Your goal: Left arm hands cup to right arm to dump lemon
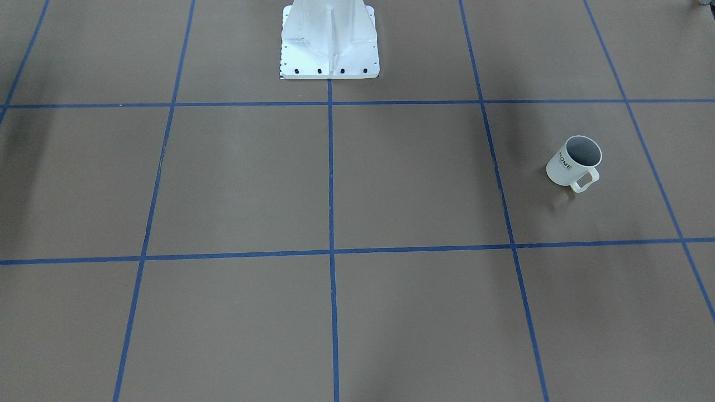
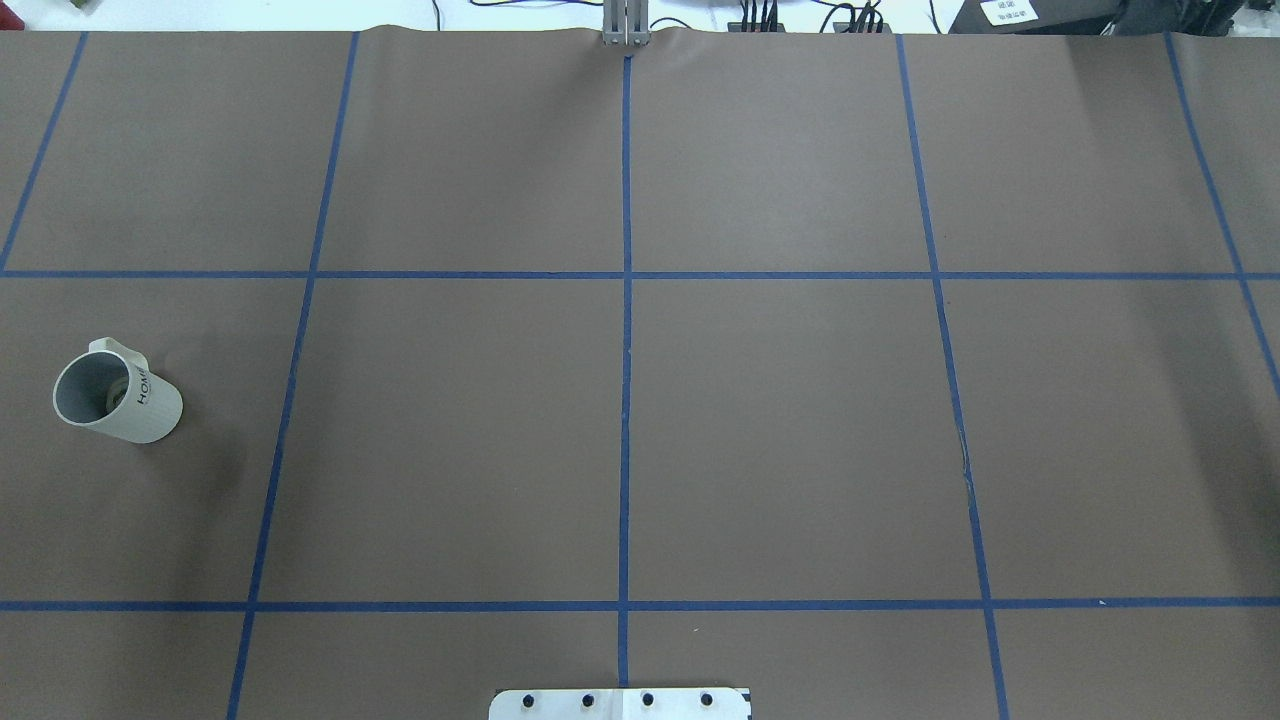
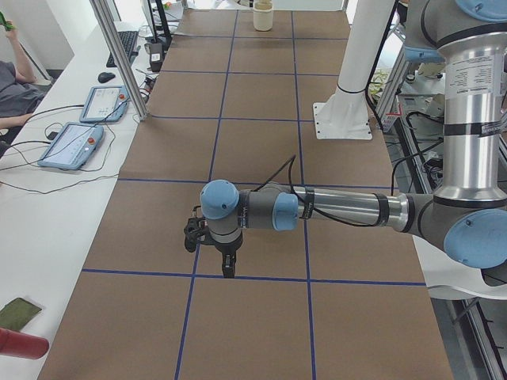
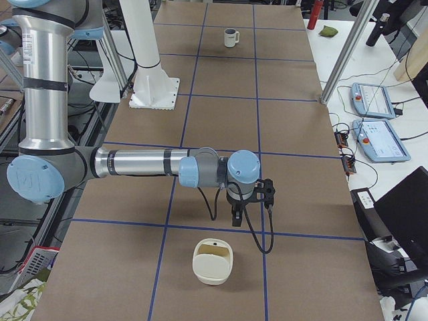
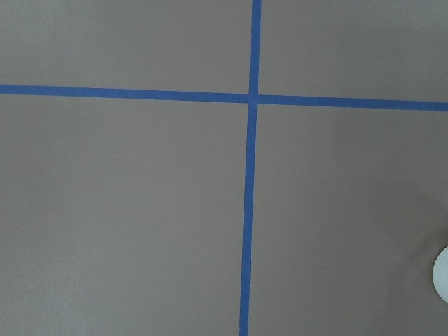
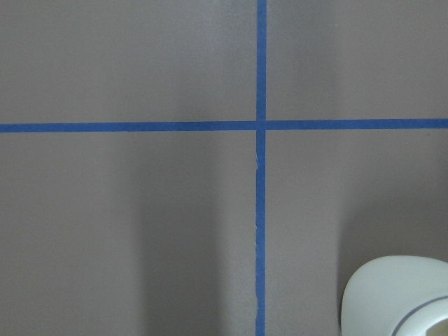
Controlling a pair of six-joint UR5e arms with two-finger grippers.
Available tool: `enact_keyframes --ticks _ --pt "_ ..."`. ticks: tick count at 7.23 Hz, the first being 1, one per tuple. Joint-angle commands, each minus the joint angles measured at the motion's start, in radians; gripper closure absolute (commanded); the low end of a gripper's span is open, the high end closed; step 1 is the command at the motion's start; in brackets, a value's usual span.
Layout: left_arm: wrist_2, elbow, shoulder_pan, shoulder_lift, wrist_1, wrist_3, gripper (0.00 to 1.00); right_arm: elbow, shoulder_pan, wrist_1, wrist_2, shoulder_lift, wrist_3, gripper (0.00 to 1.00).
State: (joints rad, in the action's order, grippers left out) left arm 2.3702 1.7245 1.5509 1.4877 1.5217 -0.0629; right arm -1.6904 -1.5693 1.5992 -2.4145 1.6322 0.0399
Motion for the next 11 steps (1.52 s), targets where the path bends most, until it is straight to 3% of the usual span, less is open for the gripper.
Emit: enact_keyframes --ticks 1,6,9,11 --pt "-0.002 0.000 0.000 0.002 0.002 0.000 0.00 0.003 0.000 -0.001 0.000 0.000 0.000 0.00" --pt "0.012 0.040 -0.021 0.051 0.021 -0.056 0.00 -0.014 0.000 -0.002 0.002 -0.015 0.006 0.00" --pt "0.108 0.096 -0.165 0.100 0.063 -0.301 0.00 -0.009 0.003 0.001 0.006 -0.083 0.006 0.00" --pt "0.067 0.125 -0.260 0.085 0.163 -0.552 0.00 0.024 0.012 0.001 0.002 -0.083 0.009 0.00"
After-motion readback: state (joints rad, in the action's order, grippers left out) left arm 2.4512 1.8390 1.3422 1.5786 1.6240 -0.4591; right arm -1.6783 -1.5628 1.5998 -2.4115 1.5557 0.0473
